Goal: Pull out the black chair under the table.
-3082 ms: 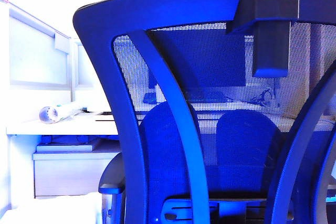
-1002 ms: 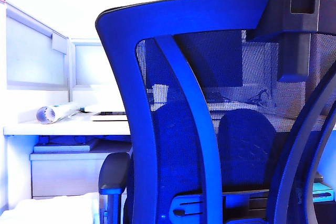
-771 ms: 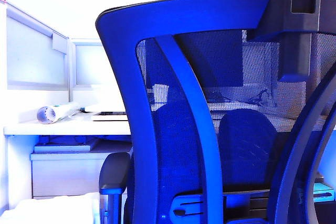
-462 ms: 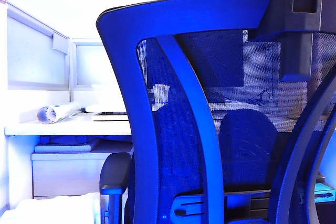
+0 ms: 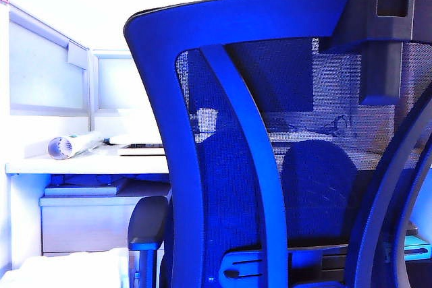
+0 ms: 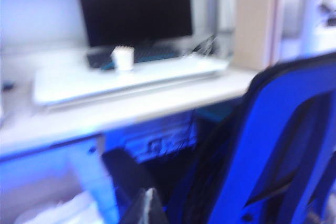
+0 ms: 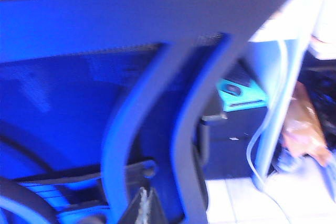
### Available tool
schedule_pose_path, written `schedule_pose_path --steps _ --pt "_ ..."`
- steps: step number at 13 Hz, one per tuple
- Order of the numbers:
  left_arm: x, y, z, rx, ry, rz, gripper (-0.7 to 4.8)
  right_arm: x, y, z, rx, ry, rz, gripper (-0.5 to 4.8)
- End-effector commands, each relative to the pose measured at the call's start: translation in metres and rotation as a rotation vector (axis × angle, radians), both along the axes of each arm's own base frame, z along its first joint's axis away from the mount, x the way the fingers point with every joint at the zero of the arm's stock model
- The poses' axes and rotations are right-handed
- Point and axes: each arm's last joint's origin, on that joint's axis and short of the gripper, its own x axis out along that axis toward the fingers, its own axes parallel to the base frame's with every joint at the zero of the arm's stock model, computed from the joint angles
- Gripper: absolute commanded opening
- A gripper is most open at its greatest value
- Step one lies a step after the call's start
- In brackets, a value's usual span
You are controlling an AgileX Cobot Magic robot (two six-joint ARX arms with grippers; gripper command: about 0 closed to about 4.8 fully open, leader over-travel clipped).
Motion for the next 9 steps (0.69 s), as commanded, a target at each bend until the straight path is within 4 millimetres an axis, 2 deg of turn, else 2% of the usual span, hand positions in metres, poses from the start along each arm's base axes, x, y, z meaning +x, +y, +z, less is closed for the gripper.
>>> schedule_pose_path --steps 1,6,9 --pt "0.002 0.003 -0.004 0.035 0.029 0.097 -0.05 0.002 -0.003 -0.006 0.008 0.0 0.009 -0.02" --pt "0.003 0.009 -0.02 0.085 0.181 0.32 -0.05 0.006 -0.004 -0.04 -0.002 0.067 0.007 -0.02" --pt "0.002 0.012 -0.027 0.097 0.255 0.42 -0.05 0.007 -0.004 -0.042 -0.006 0.059 0.002 -0.02"
